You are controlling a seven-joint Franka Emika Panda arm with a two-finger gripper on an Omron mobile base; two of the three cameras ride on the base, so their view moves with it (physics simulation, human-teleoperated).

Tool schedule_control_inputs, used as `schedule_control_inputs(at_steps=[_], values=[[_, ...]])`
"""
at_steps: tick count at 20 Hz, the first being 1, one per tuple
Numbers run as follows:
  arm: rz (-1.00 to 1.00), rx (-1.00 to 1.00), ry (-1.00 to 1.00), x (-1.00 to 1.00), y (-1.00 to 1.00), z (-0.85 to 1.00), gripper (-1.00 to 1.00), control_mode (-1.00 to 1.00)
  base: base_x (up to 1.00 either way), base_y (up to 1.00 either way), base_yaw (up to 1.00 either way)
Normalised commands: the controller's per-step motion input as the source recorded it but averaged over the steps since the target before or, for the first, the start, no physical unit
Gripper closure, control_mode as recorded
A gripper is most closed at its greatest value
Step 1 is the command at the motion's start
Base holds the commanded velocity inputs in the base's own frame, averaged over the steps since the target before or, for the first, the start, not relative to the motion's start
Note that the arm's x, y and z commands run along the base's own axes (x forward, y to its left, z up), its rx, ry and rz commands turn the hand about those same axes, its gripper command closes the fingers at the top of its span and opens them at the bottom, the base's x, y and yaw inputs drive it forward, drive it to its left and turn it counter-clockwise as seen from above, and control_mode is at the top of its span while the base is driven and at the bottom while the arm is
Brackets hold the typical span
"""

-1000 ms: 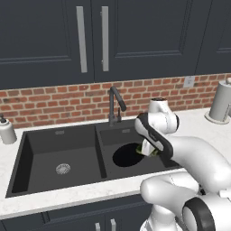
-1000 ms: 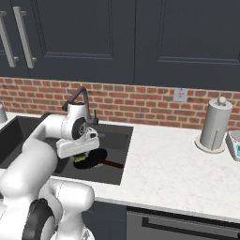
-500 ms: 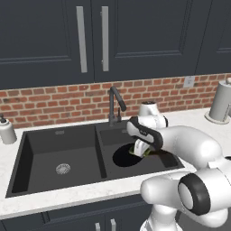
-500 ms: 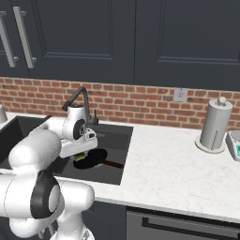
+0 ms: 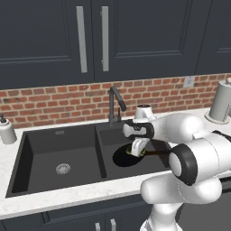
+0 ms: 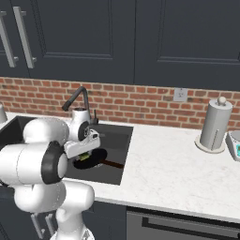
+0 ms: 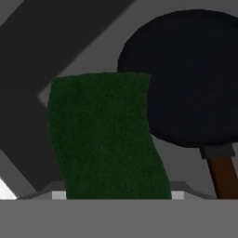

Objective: Pick the pan and sponge and place them into the sink. Then turn on the water.

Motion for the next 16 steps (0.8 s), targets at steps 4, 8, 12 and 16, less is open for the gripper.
schedule_control_inputs(at_steps=[4, 8, 12, 16], values=[[0.06, 0.00, 0.00, 0.49, 0.00, -0.31, 1.00, -1.00, 0.00, 0.00, 0.00], [0.07, 0.00, 0.00, 0.52, 0.00, -0.38, 1.00, -1.00, 0.00, 0.00, 0.00], [0.07, 0.00, 0.00, 0.51, 0.00, -0.37, 1.00, -1.00, 0.00, 0.00, 0.00], [0.08, 0.00, 0.00, 0.40, 0.00, -0.34, 1.00, -1.00, 0.00, 0.00, 0.00]])
